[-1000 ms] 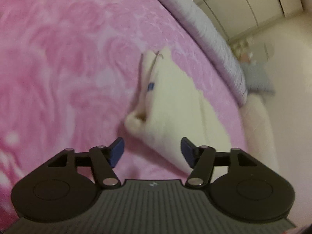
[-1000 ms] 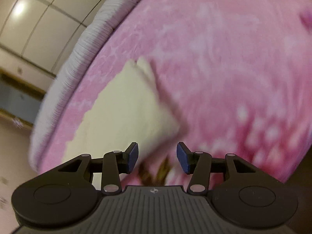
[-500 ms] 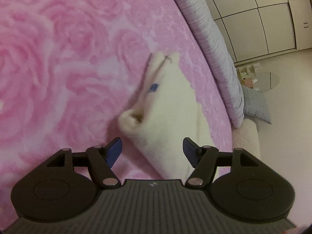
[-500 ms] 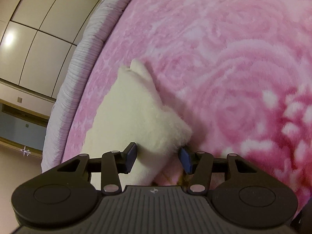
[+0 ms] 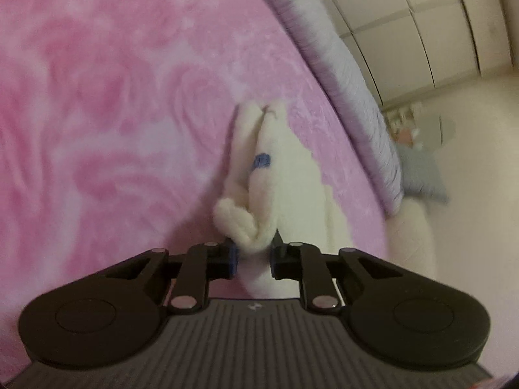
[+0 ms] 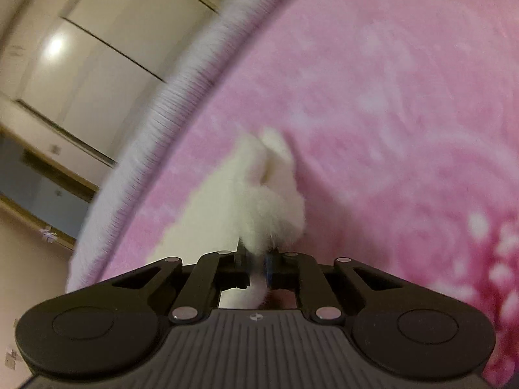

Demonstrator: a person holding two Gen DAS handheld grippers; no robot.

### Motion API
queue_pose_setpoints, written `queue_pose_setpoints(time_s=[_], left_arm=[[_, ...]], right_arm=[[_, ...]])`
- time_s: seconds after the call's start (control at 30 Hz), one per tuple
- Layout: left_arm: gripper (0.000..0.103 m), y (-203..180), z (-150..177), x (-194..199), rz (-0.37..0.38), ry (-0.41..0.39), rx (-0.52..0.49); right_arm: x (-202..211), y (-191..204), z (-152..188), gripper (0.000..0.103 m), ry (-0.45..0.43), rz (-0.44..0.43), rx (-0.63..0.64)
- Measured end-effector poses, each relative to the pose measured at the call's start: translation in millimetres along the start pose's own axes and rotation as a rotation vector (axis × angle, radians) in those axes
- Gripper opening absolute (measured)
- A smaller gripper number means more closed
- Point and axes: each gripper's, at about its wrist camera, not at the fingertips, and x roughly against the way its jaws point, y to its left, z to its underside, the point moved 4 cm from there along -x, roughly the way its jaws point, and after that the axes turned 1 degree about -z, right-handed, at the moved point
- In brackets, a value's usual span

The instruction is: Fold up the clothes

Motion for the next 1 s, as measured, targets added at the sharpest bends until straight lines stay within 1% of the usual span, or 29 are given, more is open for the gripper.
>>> queue_pose_setpoints(time_s=[0.03, 0.07, 0.17, 0.23, 0.27, 0.3, 0.33, 0.37, 0.43, 0.47, 0.5, 0.53, 0.57, 0.63, 0.7, 0.73, 0.77, 0.8, 0.83, 0.9, 0.93, 0.97, 1.0], left_arm=[[0.016, 5.0, 3.2, -3.2, -0.029, 0.002, -0.022], [0.017, 10.4, 6.6, -7.0, -0.058, 0.005, -0.043], [0.020, 10.2, 14.3, -0.3, -0.093, -0.007, -0.099], [0.025, 4.1, 15.5, 10.3, -0.124, -0.014, -0.150], [0.027, 0.0, 14.2, 17.0, -0.143, -0.016, -0.179], [0.027, -4.1, 12.8, 23.6, -0.163, -0.017, -0.208], [0.027, -8.1, 14.3, 35.2, -0.178, -0.026, -0.255], [0.027, -14.0, 11.9, 40.8, -0.194, -0.036, -0.303], [0.027, -29.0, 10.5, 47.7, -0.213, -0.047, -0.400], [0.027, -38.3, 13.0, 49.6, -0.213, -0.047, -0.448], [0.027, -47.6, 15.5, 51.5, -0.213, -0.046, -0.496], [0.027, -57.1, 19.2, 44.5, -0.208, -0.038, -0.546], [0.027, -65.4, 23.1, 33.1, -0.206, -0.032, -0.586], [0.027, -81.7, 31.1, 9.4, -0.201, -0.021, -0.663], [0.027, -88.2, 35.8, -12.4, -0.222, -0.007, -0.701], [0.028, -91.1, 38.0, -23.2, -0.233, 0.000, -0.718], [0.028, -90.6, 38.4, -32.4, -0.261, 0.002, -0.730], [0.030, -89.6, 36.6, -36.9, -0.279, 0.001, -0.721], [0.032, -88.7, 34.6, -40.7, -0.295, -0.001, -0.709], [0.030, -91.6, 33.7, -33.6, -0.313, 0.003, -0.699], [0.032, -93.8, 39.9, -29.5, -0.317, 0.009, -0.707], [0.038, -96.1, 47.0, -25.4, -0.320, 0.015, -0.718], [0.041, -98.4, 54.1, -21.2, -0.323, 0.021, -0.728]], right_arm=[[1.8, -2.2, 1.1, 0.006, -0.007, 0.012, -0.005], [-1.9, -13.0, 5.1, 0.006, 0.010, 0.040, -0.042], [-15.7, -48.4, 18.9, 0.005, 0.056, 0.076, -0.169], [-8.8, -43.0, 15.4, 0.012, 0.066, 0.069, -0.144], [-3.4, -35.4, 11.4, 0.016, 0.075, 0.088, -0.102], [2.2, -27.8, 7.4, 0.030, 0.081, 0.105, -0.059], [9.1, -19.5, 4.2, 0.038, 0.073, 0.122, -0.006], [17.5, -10.2, 1.8, 0.039, 0.053, 0.152, 0.063], [32.2, 9.6, -1.5, 0.040, 0.002, 0.227, 0.214], [35.1, 21.7, 0.4, 0.040, -0.021, 0.245, 0.295], [32.6, 33.3, 4.8, 0.039, -0.024, 0.232, 0.365], [30.1, 44.9, 9.2, 0.037, -0.026, 0.219, 0.435], [25.5, 55.6, 14.0, 0.036, -0.023, 0.206, 0.500], [6.3, 70.8, 25.6, 0.035, 0.012, 0.181, 0.601], [-15.9, 73.5, 33.8, 0.034, 0.044, 0.189, 0.664], [-25.6, 71.3, 35.9, 0.031, 0.060, 0.202, 0.683], [-31.7, 63.3, 37.3, 0.030, 0.079, 0.227, 0.683], [-36.8, 56.2, 37.5, 0.025, 0.091, 0.242, 0.677], [-37.6, 51.9, 34.9, 0.020, 0.083, 0.232, 0.654], [-27.6, 47.6, 29.4, 0.021, 0.092, 0.238, 0.581], [-20.4, 46.0, 27.8, 0.025, 0.099, 0.260, 0.545], [-12.9, 45.7, 27.5, 0.030, 0.101, 0.276, 0.513], [-5.0, 48.6, 30.5, 0.043, 0.094, 0.278, 0.492]])
